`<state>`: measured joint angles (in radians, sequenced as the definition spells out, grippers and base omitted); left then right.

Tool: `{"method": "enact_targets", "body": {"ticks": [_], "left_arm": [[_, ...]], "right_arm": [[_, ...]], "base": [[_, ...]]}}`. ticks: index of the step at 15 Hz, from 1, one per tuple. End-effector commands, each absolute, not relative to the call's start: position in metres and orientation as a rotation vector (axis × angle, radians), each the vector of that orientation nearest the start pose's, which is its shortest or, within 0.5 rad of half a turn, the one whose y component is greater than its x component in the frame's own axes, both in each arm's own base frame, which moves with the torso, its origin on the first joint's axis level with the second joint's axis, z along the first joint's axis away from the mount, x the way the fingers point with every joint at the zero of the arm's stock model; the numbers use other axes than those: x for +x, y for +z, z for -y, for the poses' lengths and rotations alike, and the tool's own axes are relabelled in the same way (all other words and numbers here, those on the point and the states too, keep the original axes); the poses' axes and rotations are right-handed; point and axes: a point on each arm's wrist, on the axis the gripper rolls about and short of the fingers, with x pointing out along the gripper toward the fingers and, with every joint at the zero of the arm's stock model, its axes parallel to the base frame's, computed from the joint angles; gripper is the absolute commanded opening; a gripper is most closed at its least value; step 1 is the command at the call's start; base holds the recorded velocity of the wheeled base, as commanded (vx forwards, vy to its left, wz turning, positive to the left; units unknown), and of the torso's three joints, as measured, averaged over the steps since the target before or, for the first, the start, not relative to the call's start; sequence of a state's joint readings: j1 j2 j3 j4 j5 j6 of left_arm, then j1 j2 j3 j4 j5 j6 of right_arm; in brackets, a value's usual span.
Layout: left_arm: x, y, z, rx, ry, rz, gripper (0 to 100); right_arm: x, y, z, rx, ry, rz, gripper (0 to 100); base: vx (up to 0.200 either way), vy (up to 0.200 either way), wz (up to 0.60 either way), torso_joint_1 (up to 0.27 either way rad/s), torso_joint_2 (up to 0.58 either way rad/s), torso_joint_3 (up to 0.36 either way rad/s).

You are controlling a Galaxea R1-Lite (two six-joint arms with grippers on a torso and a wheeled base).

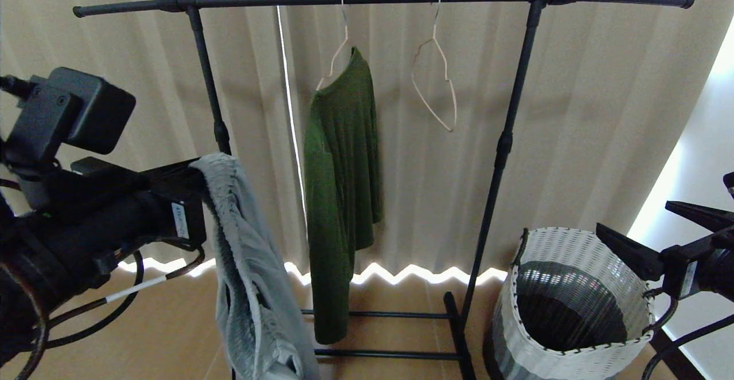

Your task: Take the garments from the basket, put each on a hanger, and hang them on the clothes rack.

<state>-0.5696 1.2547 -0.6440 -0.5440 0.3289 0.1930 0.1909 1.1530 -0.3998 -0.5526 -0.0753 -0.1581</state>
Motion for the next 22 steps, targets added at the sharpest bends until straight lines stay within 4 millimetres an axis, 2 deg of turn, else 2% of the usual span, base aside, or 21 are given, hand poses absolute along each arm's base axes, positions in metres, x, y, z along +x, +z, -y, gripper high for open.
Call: {"method": "enact_targets", "body": {"ticks": [1,5,8,12,15,18,22], "left_arm": [[0.153,0.245,0.090,0.174,-0.255,-0.009,0],[0.144,0.245,0.105,0.029,-0.402,-0.029,0],[0.140,0.238,0.101,0.067,-0.424,-0.053,0],[0.146,0.237,0.090,0.126,-0.354,-0.060,0],[0.146,0.239,0.076,0.152,-0.283,-0.042,0],[0.151,0.238,0.065,0.158,-0.206,-0.072,0],[0.151,0.233,0.065,0.164,-0.207,-0.090,0]], "right_arm": [[0.155,0.185,-0.028,-0.183,0.125,-0.198,100],[0.153,0.172,-0.027,-0.179,0.127,-0.190,100],[0.149,0.157,-0.026,-0.174,0.127,-0.180,100],[0.154,0.152,-0.020,-0.167,0.084,-0.159,100],[0.166,0.150,-0.019,-0.165,0.068,-0.147,100],[0.169,0.148,-0.020,-0.165,0.066,-0.139,100],[0.167,0.149,-0.019,-0.164,0.067,-0.128,100]], "base": [[0.000,0.000,0.00,0.000,0.00,0.000],[0.000,0.000,0.00,0.000,0.00,0.000],[0.000,0.000,0.00,0.000,0.00,0.000],[0.000,0.000,0.00,0.000,0.00,0.000],[0.000,0.000,0.00,0.000,0.00,0.000],[0.000,0.000,0.00,0.111,-0.30,-0.196],[0.000,0.000,0.00,0.172,-0.45,-0.272]]}}
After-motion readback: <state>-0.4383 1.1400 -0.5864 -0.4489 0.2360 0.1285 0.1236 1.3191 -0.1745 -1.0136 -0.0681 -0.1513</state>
